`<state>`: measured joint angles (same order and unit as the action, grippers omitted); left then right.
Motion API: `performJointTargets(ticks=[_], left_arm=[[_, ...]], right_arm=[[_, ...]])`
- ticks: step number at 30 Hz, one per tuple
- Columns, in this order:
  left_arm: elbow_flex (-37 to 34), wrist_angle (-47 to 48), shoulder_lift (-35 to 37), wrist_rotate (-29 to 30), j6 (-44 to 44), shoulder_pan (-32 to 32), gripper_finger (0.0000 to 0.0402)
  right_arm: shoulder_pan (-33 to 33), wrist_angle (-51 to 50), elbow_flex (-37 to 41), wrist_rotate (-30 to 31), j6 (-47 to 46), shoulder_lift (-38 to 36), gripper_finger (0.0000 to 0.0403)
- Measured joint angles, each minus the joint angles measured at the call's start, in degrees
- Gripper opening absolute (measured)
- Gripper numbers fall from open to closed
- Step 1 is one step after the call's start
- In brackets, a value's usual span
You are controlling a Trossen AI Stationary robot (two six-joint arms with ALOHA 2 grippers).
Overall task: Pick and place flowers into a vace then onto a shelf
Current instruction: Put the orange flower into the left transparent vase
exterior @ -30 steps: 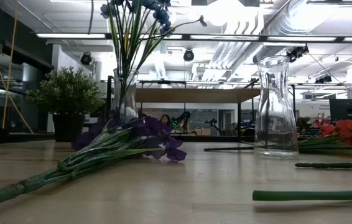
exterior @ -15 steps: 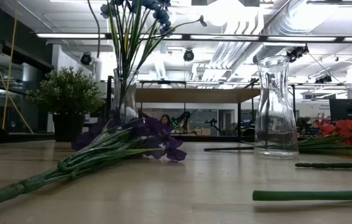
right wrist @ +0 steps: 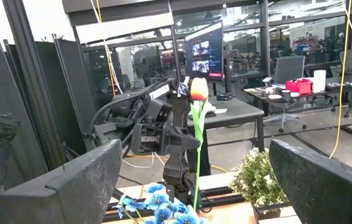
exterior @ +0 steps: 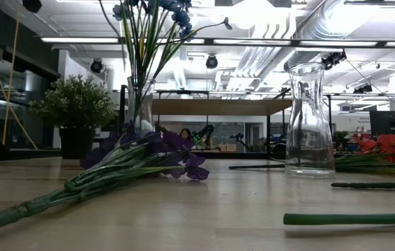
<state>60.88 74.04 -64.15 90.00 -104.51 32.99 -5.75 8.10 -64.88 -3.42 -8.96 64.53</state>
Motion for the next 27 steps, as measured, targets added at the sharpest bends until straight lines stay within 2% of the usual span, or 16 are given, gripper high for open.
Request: performJointTargets(ticks=[7, 27], left_arm=[[-0.01, -6.34, -1.48, 0.11, 5.45, -0.02, 0.0024], [0.0, -9.66, -5.54, -0.03, 5.33, -0.85, 0.0024]], right_arm=[[-0.01, -0.03, 0.0, 0.02, -0.01, 0.0, 0.0394], [-0.01, -0.15, 0.0, 0.0, -0.2, -0.02, 0.0394]])
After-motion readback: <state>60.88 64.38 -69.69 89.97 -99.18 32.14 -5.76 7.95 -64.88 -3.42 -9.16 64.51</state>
